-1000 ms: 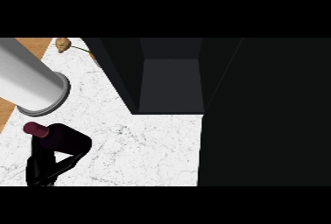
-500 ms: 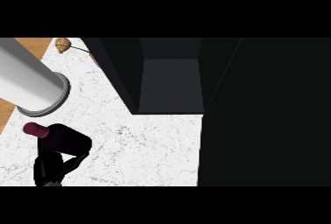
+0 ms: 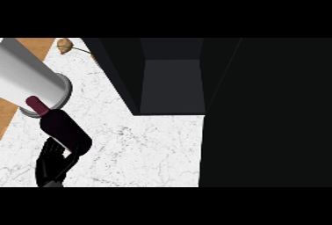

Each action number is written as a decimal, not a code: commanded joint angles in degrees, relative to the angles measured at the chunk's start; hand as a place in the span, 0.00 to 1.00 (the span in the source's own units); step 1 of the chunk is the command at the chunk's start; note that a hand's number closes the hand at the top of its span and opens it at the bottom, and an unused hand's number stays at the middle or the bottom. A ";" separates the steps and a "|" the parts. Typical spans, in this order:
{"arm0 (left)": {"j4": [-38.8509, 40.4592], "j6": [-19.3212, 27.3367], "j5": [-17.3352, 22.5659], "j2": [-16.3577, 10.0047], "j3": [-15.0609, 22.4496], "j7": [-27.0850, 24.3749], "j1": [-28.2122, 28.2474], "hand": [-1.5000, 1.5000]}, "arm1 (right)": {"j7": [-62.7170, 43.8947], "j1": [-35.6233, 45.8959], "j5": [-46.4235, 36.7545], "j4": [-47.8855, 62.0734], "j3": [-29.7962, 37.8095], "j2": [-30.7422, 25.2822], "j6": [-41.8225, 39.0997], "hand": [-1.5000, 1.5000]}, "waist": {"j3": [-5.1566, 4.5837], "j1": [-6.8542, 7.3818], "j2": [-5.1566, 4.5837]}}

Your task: Pick up the wine, place it into the cabinet and close the cabinet

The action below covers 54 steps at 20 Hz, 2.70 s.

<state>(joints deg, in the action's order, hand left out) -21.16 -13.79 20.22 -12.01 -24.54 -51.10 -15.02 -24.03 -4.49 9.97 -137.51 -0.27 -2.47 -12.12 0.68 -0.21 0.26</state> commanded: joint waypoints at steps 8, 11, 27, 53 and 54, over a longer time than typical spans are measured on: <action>3.93 0.20 -0.89 -2.00 1.66 0.78 -4.12 1.00 | -1.62 1.40 2.36 0.18 2.46 -1.76 -0.72 0.00 | -0.73 -0.24 -0.36; 4.03 0.05 -3.13 1.85 4.07 -4.67 -1.24 1.00 | 0.61 -2.34 -3.53 -2.11 -3.38 1.61 0.23 0.00 | -0.73 -0.28 -0.29; -16.81 -15.71 -7.41 4.99 17.99 -0.39 10.72 1.00 | 2.94 -0.99 -4.47 2.28 -2.78 2.04 0.35 0.00 | -0.59 0.72 0.05; -76.96 16.15 2.07 12.00 35.91 39.66 18.44 1.00 | 2.15 0.67 8.63 5.21 8.93 -3.58 -3.53 0.00 | -0.66 0.03 -0.26; -78.62 15.28 1.51 12.00 34.77 43.04 16.65 1.00 | 4.13 -0.21 -0.28 5.43 1.05 0.56 -1.29 0.00 | -0.67 0.14 -0.24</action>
<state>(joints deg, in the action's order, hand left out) -98.64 -0.86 21.54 -0.10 10.94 -13.35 6.30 -20.91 -5.10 11.26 -133.47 1.91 -2.78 -13.70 0.03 -0.08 0.04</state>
